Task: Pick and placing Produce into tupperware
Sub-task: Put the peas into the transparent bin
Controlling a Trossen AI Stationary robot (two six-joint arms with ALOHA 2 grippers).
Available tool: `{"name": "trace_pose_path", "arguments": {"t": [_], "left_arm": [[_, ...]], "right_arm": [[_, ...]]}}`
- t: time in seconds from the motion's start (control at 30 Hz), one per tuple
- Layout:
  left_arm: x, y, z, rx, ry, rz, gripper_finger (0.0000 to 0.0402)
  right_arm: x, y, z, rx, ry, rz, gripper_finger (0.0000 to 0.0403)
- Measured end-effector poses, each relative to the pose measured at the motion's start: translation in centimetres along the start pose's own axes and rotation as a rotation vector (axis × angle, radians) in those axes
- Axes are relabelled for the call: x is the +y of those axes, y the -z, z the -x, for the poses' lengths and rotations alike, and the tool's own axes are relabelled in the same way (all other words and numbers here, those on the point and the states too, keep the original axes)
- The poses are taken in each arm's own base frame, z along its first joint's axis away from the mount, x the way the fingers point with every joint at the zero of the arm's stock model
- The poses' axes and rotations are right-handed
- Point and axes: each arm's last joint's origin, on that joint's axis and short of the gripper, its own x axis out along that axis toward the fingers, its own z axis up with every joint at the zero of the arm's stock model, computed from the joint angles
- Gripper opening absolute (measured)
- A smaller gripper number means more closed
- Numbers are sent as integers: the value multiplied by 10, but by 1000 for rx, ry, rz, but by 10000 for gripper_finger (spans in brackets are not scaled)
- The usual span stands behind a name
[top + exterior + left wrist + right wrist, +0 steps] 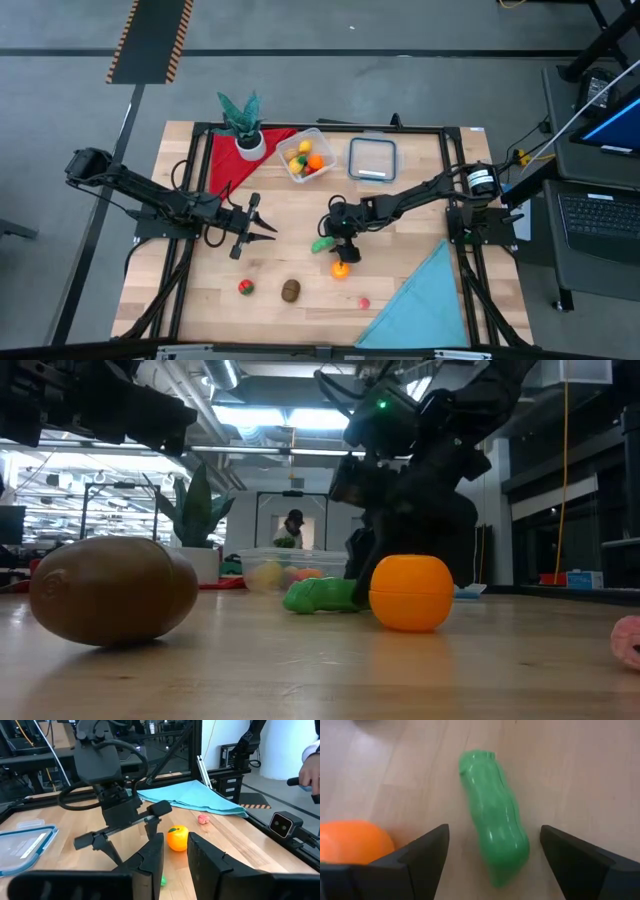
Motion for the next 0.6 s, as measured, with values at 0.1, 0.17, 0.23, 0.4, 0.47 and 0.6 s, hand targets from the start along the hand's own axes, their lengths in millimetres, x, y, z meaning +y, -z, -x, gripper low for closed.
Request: {"name": "trace_pose_path", "arguments": {"t": [0.1,0.17,0.23,0.4,0.47,0.6], "left_arm": [[0,0,0,-1,0,0,73],[0,0,0,0,0,0,70],[0,0,0,-1,0,0,67],[0,0,0,-1,-1,0,59],[0,0,0,-1,-1,0,56],[0,0,0,-1,-1,0,50]], "right_arm": [[0,0,-4,-16,-18,3,316],[0,-1,-4,-20,-22,4,316],[0,-1,-5,-23,-24,4,316],[1,-2,-5,-34,-32,1,314],[1,-2,-5,-33,-33,-18,305],[3,-1,-6,-30,-35,-36,276]]}}
